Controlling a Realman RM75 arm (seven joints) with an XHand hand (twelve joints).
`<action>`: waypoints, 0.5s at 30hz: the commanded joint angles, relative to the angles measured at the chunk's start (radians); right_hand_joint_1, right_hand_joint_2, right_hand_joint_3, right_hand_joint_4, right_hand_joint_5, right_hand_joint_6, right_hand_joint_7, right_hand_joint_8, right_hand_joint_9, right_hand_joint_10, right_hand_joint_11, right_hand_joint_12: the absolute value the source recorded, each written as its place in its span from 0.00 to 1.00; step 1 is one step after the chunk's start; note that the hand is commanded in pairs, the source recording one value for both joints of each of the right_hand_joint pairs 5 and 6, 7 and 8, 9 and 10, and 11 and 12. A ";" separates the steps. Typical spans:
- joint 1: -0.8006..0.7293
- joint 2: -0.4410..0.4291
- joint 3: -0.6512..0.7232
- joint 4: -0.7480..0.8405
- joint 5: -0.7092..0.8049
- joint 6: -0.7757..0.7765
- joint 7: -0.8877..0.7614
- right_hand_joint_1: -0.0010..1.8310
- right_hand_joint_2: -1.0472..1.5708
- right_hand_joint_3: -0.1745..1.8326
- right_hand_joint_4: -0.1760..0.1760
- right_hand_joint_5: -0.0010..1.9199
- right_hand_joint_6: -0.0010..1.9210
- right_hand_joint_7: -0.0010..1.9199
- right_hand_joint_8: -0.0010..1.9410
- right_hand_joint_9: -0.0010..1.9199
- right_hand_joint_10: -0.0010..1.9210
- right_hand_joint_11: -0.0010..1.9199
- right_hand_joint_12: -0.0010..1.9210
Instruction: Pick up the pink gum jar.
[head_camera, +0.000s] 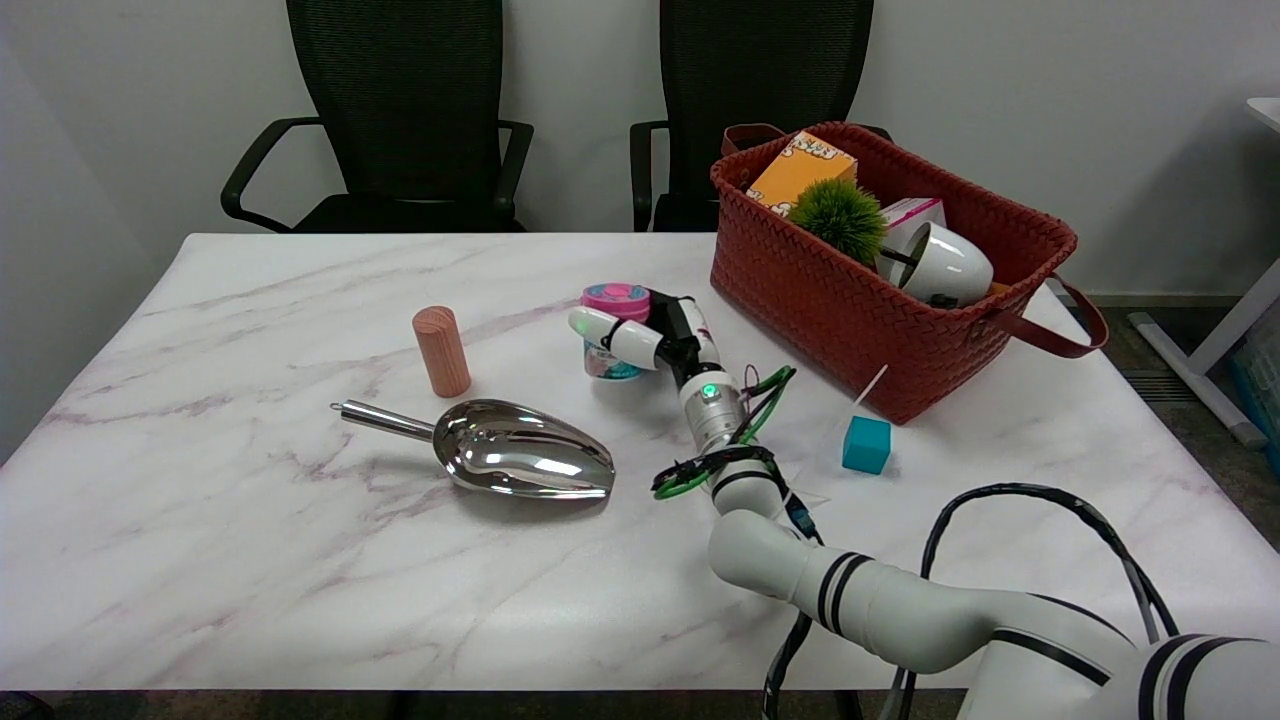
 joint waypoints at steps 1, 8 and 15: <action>-0.040 0.038 0.005 0.149 -0.092 0.095 0.012 0.61 0.80 0.11 0.50 0.66 0.66 0.66 0.65 0.58 0.58 0.41 0.41; -0.057 0.094 0.007 0.281 -0.133 0.130 -0.015 0.61 0.80 0.10 0.50 0.64 0.64 0.67 0.66 0.60 0.60 0.44 0.44; -0.066 0.114 0.023 0.358 -0.135 0.180 -0.124 0.61 0.81 0.08 0.50 0.64 0.64 0.67 0.66 0.60 0.60 0.43 0.43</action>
